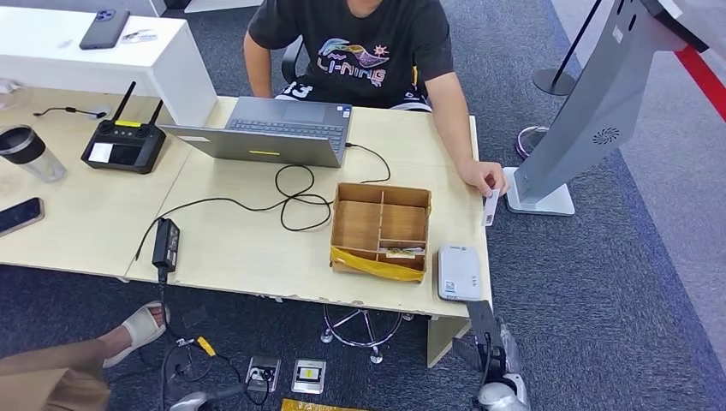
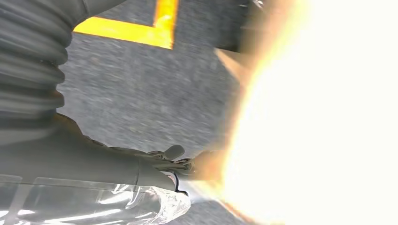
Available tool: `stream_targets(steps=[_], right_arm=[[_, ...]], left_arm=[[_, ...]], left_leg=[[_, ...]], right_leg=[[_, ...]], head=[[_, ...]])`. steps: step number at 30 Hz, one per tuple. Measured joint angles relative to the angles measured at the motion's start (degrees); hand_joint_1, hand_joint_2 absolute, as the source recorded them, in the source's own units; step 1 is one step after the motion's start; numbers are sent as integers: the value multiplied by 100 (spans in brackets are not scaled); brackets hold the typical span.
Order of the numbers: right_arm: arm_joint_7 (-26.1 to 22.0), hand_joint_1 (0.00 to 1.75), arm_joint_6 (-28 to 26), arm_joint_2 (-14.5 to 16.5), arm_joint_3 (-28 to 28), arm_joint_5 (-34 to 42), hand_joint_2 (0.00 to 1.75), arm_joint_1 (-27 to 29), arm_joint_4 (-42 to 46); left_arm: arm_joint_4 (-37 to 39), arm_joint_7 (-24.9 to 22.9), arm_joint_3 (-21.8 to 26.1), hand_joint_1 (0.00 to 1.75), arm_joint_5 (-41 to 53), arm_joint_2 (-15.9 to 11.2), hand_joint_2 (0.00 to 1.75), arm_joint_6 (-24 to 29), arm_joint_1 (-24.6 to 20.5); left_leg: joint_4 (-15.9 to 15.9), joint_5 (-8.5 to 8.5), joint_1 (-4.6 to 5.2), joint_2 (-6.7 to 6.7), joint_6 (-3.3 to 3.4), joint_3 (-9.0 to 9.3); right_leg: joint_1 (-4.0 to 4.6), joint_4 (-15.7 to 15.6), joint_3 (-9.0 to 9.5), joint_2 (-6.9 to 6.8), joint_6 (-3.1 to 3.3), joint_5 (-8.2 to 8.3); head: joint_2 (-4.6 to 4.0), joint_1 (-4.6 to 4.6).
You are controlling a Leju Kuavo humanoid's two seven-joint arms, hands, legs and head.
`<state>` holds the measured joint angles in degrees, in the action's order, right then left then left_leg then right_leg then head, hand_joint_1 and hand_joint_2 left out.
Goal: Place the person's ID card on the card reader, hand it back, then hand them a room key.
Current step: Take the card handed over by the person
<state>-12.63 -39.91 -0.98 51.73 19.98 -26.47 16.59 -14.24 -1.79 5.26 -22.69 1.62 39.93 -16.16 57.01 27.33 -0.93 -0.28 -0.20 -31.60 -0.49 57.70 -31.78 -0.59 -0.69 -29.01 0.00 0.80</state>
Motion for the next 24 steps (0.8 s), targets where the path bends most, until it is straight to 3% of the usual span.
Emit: stream_targets(steps=[6,11,24], right_arm=[[125,0,-2,-16,-392,-552,175,-54,182],[1421,0,38,-71,-682,-1253,175,78,228],[2272,0,109,-316,-1092,-963,175,398,219]], left_arm=[[-11,-65,-95,0,-86,-1,175,1,-23],[-15,-79,-150,0,-241,-2,175,1,-39],[-25,-37,-261,0,-315,-23,175,5,-21]], left_leg=[[0,0,0,0,0,0],[0,2,0,-2,-1,5],[-3,39,-6,36,10,155]], right_leg=[[0,0,-1,0,0,0],[0,-2,1,-2,1,-1],[5,-34,140,41,-12,-30]], head=[[0,-1],[0,0],[0,2]])
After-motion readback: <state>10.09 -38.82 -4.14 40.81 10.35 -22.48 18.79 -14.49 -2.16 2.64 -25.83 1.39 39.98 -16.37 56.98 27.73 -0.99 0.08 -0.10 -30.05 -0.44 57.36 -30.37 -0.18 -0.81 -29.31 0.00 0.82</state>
